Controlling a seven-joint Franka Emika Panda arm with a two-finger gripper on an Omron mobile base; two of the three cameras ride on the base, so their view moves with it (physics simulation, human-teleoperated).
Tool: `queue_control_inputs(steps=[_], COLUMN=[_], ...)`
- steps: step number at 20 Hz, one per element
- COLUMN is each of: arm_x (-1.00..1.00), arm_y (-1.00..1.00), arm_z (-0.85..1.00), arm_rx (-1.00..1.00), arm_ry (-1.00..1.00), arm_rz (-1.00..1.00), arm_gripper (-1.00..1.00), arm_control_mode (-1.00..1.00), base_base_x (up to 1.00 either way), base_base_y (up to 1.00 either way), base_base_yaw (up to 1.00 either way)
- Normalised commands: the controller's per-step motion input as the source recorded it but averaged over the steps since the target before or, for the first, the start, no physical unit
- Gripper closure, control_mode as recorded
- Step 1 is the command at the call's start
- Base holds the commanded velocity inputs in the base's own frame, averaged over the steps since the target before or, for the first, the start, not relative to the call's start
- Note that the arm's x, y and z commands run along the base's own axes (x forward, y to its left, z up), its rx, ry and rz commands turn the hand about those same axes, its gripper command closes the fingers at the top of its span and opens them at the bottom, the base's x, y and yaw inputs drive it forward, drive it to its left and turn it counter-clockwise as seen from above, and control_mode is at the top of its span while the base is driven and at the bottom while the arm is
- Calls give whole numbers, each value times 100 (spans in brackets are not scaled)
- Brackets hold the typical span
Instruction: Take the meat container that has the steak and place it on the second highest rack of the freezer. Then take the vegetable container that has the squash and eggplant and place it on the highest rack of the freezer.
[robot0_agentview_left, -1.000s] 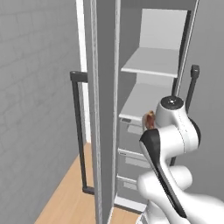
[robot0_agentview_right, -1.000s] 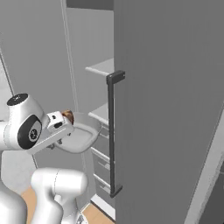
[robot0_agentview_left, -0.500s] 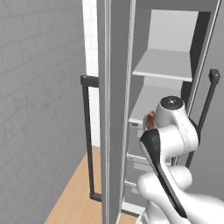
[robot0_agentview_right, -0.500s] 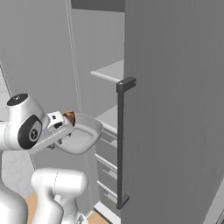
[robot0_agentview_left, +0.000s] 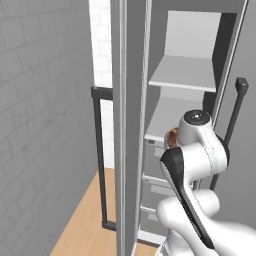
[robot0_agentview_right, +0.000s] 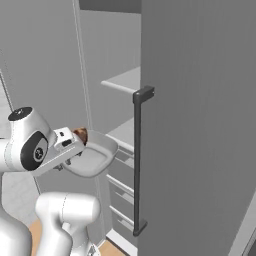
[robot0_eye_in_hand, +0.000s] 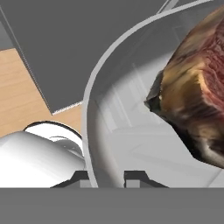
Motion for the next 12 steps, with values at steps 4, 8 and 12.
queue_control_inputs(steps=[4,8,12], arm_x=[0,0,0], arm_y=[0,0,0], arm_z=[0,0,0], arm_rx=[0,0,0], arm_ry=[0,0,0], arm_rz=[0,0,0], arm_gripper=[100,100,100], arm_control_mode=[100,100,100], base_base_x=[29,4,0], base_base_y=[-7,1,0], base_base_yaw=[-10,0,0])
